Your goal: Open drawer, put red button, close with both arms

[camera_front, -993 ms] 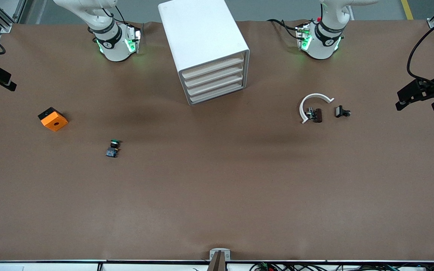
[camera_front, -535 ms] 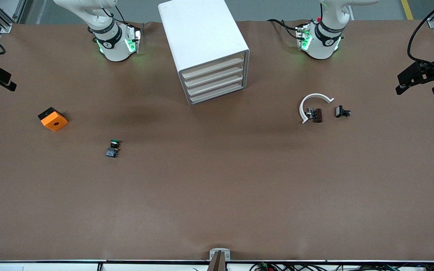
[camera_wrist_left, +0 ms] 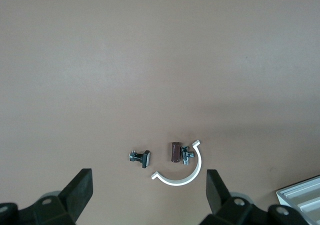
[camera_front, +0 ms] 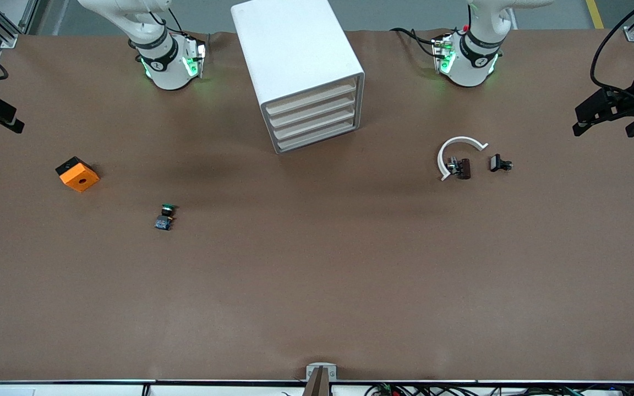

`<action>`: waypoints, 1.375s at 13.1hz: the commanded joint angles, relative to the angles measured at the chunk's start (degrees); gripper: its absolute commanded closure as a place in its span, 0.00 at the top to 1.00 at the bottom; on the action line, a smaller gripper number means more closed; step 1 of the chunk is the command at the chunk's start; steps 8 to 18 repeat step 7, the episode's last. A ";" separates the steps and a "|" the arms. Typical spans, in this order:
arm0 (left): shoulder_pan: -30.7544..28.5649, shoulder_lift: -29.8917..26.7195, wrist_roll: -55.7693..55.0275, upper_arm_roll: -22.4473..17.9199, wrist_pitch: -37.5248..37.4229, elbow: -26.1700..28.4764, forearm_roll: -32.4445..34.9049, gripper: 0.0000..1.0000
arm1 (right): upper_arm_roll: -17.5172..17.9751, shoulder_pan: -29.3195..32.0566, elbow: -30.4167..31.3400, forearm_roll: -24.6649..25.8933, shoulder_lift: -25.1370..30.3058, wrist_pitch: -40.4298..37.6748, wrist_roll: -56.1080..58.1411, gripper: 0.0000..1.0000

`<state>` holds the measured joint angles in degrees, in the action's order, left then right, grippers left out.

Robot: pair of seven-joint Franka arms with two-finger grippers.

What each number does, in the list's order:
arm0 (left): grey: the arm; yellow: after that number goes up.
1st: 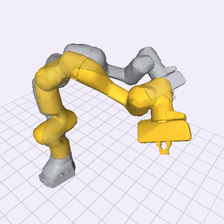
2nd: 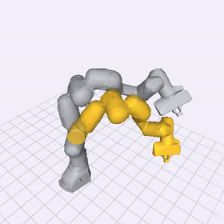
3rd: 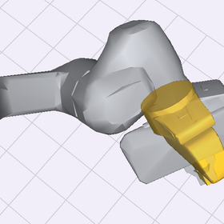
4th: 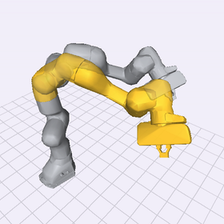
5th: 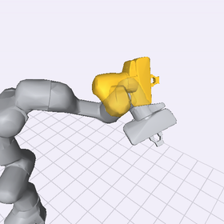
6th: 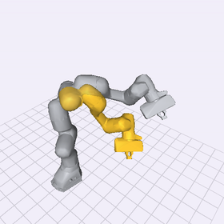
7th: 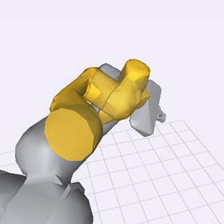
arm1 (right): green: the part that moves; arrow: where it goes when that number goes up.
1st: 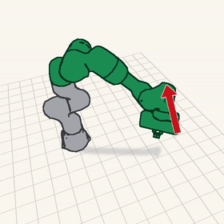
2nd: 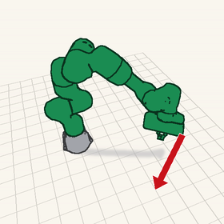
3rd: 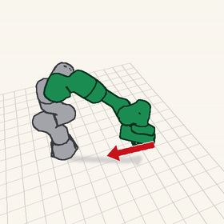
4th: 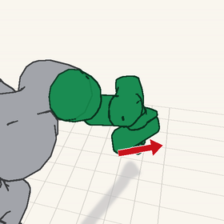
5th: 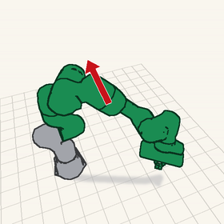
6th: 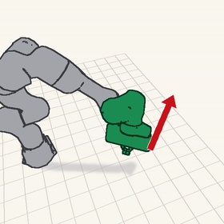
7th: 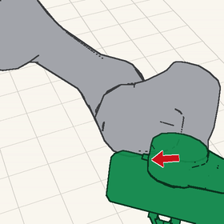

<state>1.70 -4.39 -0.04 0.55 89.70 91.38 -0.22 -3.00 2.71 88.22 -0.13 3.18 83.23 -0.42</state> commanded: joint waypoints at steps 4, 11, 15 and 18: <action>-0.12 0.17 -0.22 -0.03 -0.84 -1.03 -0.14 1.00 | 0.72 1.16 1.16 -0.92 1.30 0.44 0.24 1.00; -0.12 0.17 -0.31 -0.11 -0.84 -0.94 -0.14 1.00 | 0.72 1.16 1.16 -0.92 1.30 0.44 0.24 1.00; -0.12 0.17 -0.31 -0.11 -0.84 -0.94 -0.14 1.00 | 0.72 1.16 1.16 -0.92 1.30 0.44 0.24 1.00; -0.12 0.17 -0.31 -0.11 -0.84 -0.94 -0.14 1.00 | 0.72 1.16 1.16 -0.92 1.30 0.44 0.24 1.00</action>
